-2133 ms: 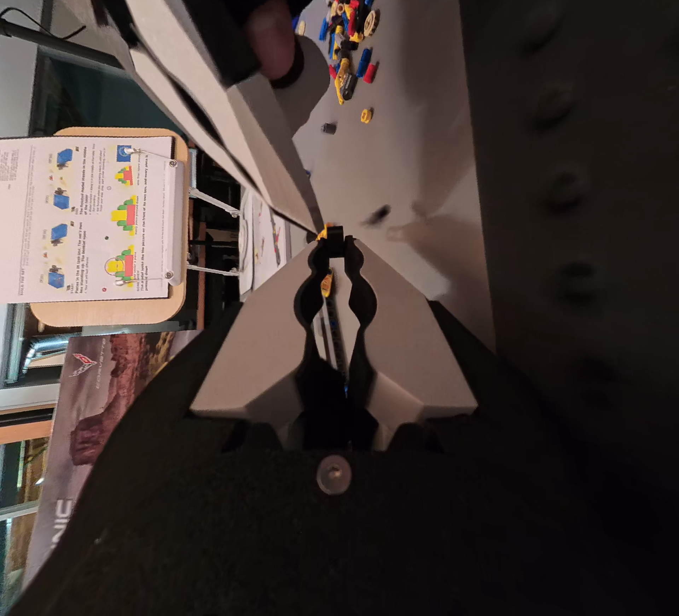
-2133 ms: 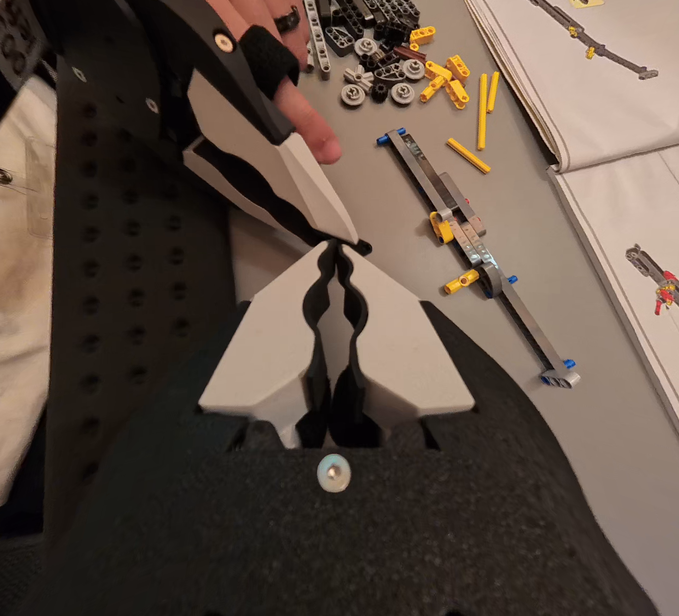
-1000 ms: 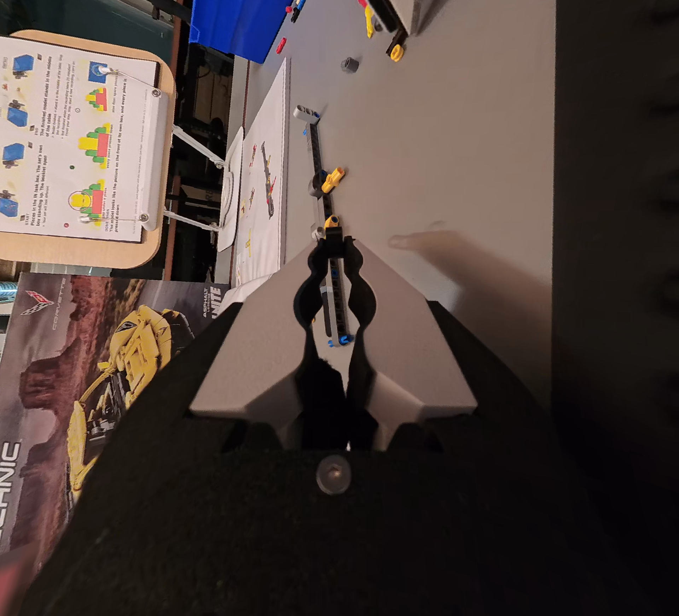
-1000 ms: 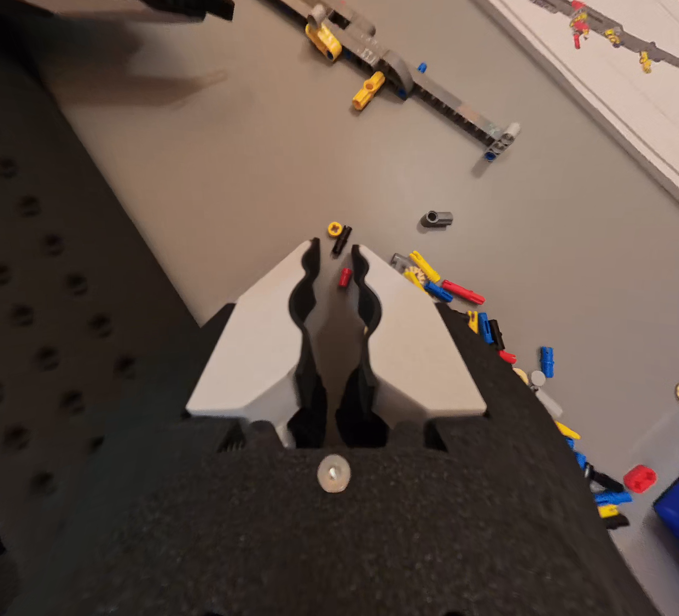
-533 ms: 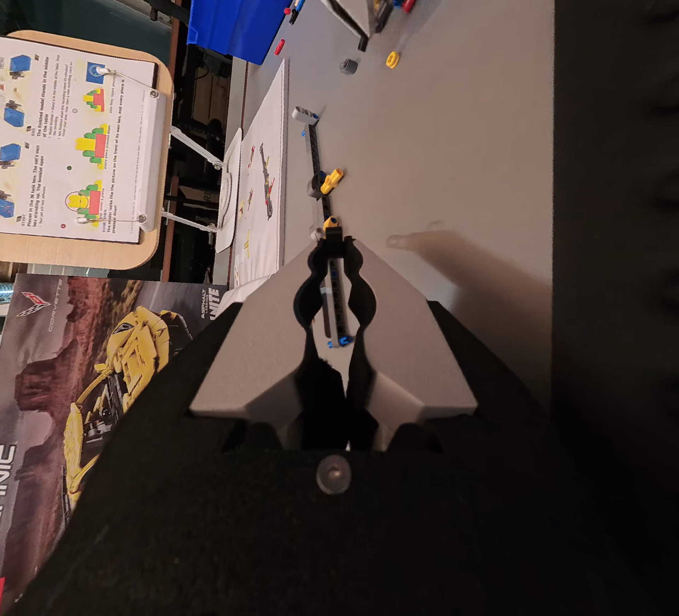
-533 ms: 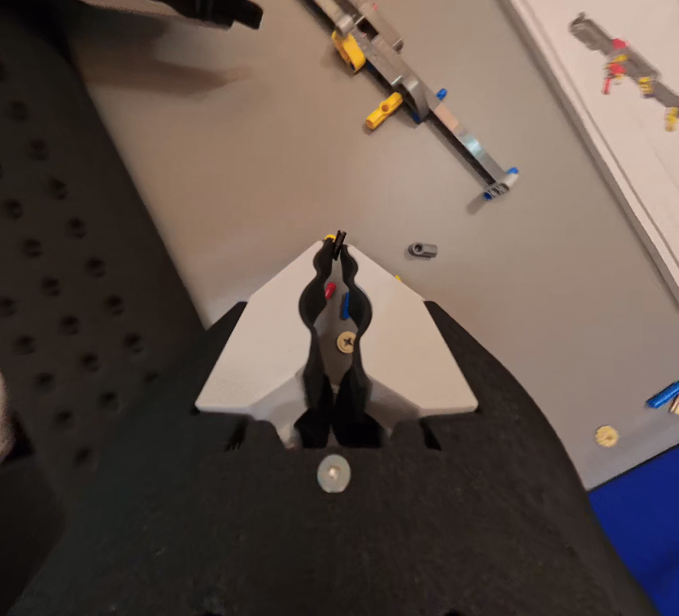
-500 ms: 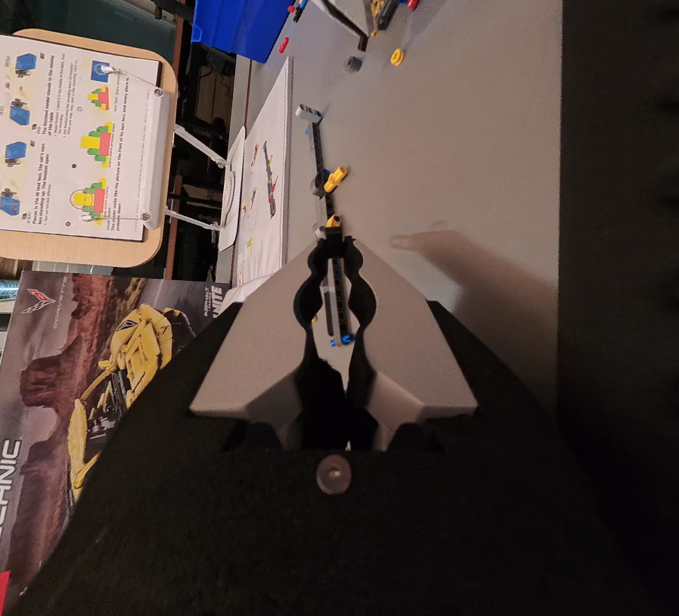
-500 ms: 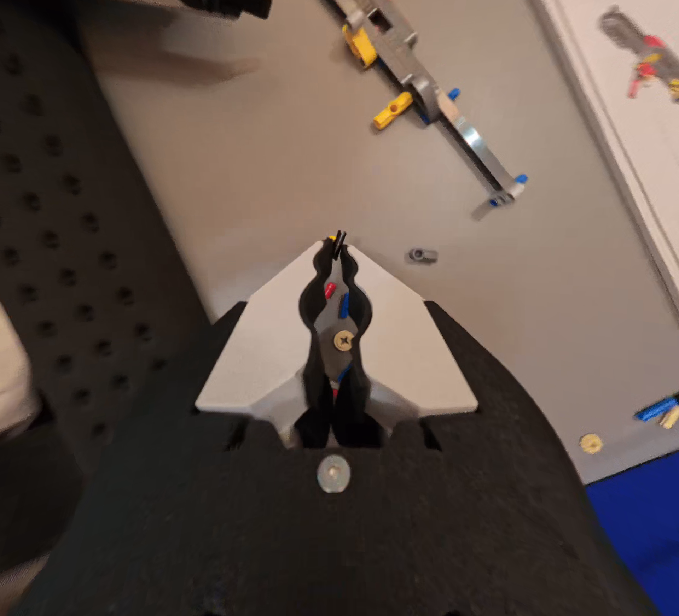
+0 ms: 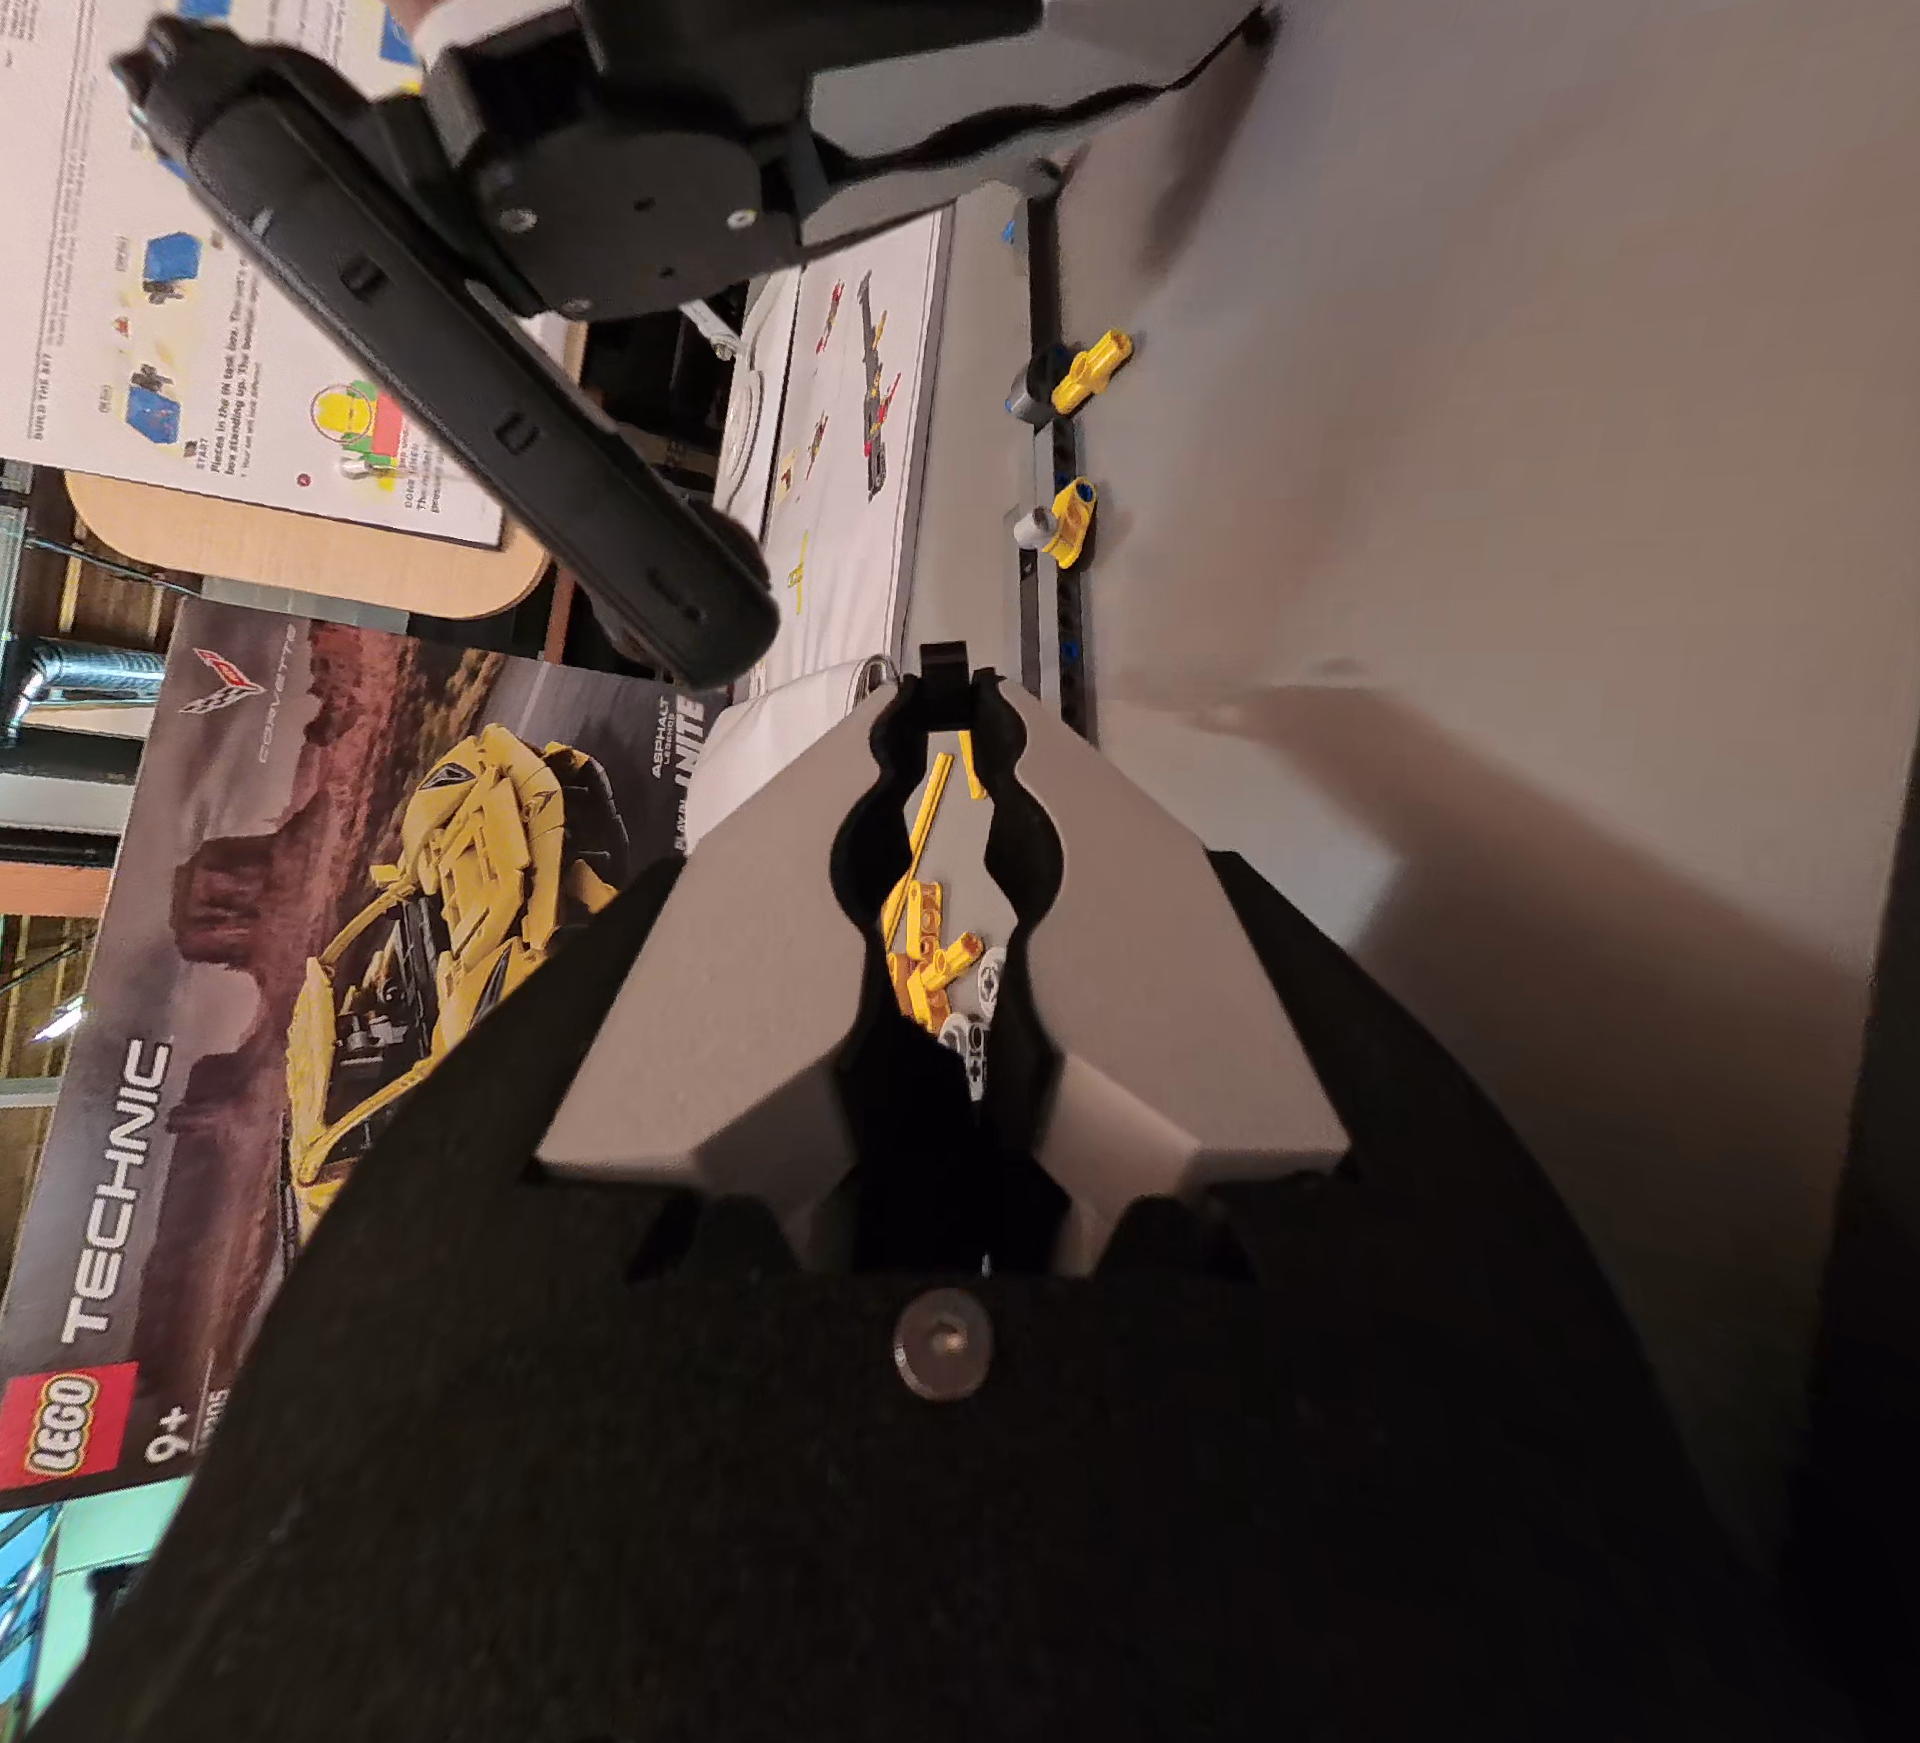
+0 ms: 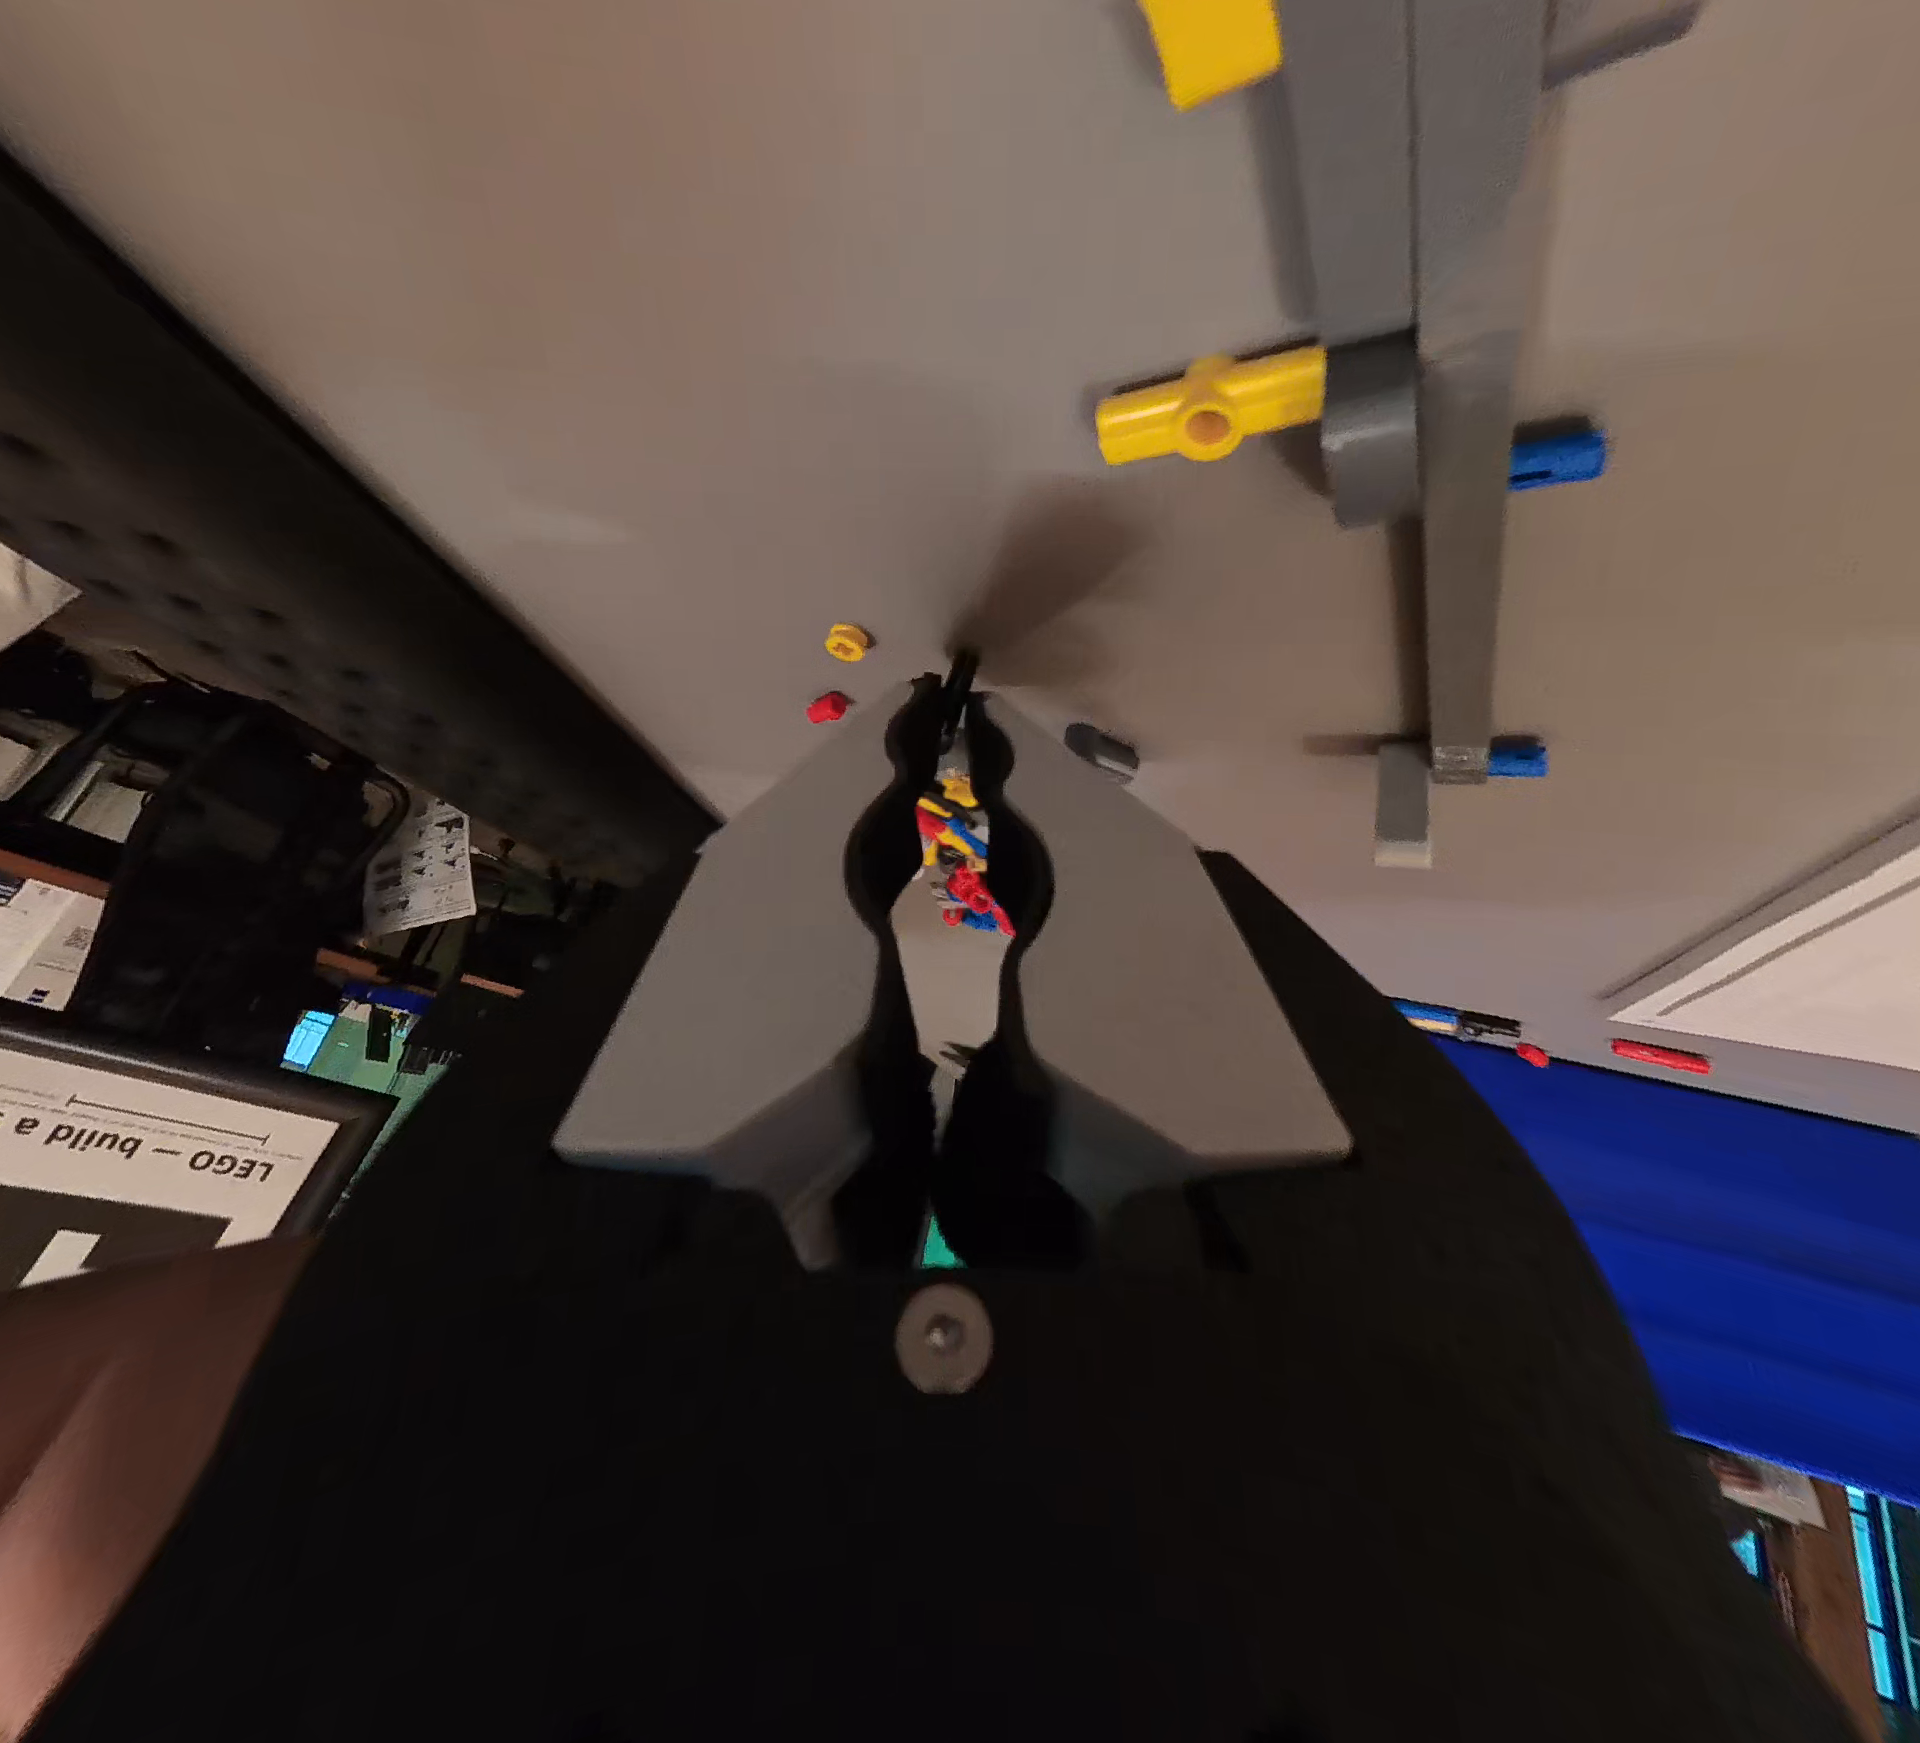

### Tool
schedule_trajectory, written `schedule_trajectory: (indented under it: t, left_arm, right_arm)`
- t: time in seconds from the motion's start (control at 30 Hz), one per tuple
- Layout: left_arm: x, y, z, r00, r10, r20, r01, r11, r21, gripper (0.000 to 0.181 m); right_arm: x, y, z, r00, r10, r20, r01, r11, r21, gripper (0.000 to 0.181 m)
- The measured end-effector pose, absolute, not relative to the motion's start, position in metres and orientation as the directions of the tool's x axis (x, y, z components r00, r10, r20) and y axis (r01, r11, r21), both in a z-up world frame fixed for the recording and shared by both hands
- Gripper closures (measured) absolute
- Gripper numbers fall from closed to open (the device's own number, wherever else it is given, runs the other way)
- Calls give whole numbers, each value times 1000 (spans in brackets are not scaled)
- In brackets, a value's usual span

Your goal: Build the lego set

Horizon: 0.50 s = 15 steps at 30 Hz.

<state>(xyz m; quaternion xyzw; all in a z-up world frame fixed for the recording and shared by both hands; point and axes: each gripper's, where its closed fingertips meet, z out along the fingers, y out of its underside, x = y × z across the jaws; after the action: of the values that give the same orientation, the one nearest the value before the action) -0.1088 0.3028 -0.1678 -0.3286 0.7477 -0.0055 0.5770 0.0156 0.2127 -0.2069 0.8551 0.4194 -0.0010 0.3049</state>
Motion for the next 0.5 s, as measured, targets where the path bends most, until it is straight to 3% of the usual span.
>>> schedule_trajectory:
  t: [0.5]
  left_arm:
    - [-107,296,-174,-157,-480,-863,-476,803,-359,175]
  right_arm:
    - [23,212,-206,659,694,-288,650,-333,683,177]
